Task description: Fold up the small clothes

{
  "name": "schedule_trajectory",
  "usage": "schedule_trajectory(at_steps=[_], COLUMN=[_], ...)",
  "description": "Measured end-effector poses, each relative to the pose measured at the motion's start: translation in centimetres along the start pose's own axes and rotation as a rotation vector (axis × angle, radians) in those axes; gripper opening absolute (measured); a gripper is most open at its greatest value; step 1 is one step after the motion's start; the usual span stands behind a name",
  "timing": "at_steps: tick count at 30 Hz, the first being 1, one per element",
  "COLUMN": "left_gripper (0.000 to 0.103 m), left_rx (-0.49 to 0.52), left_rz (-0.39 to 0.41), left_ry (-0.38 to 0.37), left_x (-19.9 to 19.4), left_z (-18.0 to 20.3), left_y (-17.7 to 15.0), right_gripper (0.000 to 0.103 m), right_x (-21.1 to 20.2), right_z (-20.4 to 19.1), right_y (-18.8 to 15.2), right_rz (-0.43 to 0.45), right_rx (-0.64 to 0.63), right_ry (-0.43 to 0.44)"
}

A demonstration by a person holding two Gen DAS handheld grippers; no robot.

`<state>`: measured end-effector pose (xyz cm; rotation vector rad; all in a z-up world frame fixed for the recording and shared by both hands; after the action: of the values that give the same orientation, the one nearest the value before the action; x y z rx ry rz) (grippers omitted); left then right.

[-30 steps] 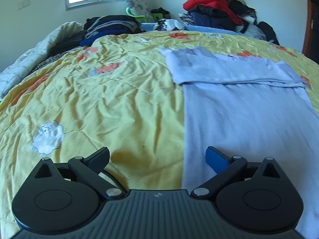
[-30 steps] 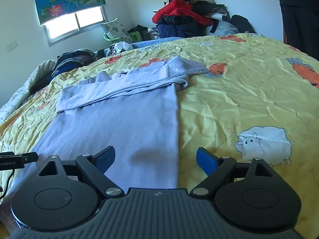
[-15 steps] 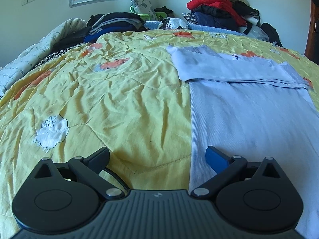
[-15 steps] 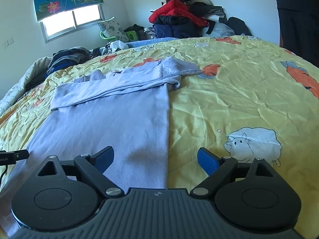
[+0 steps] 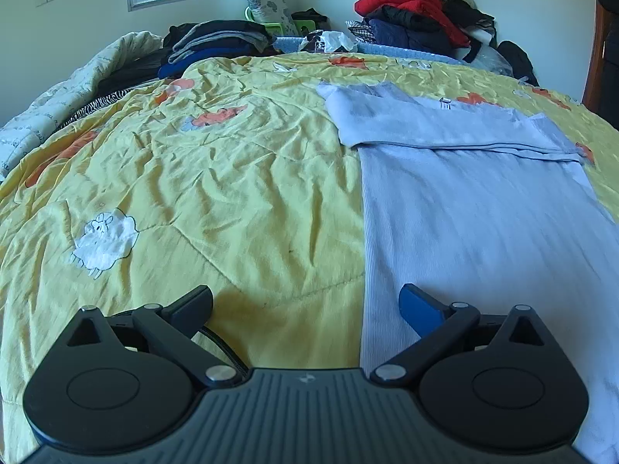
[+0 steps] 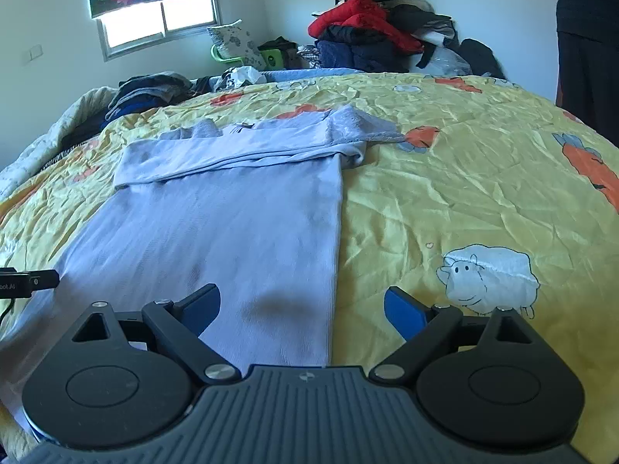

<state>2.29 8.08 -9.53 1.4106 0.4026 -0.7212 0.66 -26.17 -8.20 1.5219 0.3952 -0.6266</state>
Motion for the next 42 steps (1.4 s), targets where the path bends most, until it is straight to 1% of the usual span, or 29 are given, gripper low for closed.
schedule_trajectory(at_steps=[6,10,17,29,42], left_gripper=[0.103,0.103,0.103,0.103,0.103], left_rx=[0.001,0.015,0.012,0.005,0.004], left_rz=[-0.003,-0.001,0.008,0.014,0.015], left_ry=[-0.017,-0.010,-0.007,-0.010,-0.011], left_x=[-0.5,-0.6,-0.6,-0.6,-0.6], left_z=[-0.1,0.1,0.1,0.1,0.1], left_y=[-0.4,-0.6,-0.8,-0.9,-1.0], right_gripper=[0.094,0.093,0.096,0.102,0.103], right_x=[-0.1,-0.1,0.1,0.2,0.3], right_z=[0.0,0.2,0.3,-0.4,-0.9], right_y=[-0.6,-0.9,-1.2,-1.5,-1.6], right_rz=[-0.010,-0.013,-0.010,0.006,0.007], right_rx=[-0.011,-0.012,-0.010,-0.047,-0.073], right_ry=[0.001,0.001,0.002,-0.009,-0.023])
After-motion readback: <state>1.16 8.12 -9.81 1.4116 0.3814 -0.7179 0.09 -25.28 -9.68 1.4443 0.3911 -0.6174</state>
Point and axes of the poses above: each gripper's, at about its wrist camera, not at the fingertips, and x roughly the way its jaws point, z to its right, y to its top, the point moved 7 cm from there along x, roughly the way its jaws point, and after that the axes turned 15 degrees about -y, right-handed, at the moved point
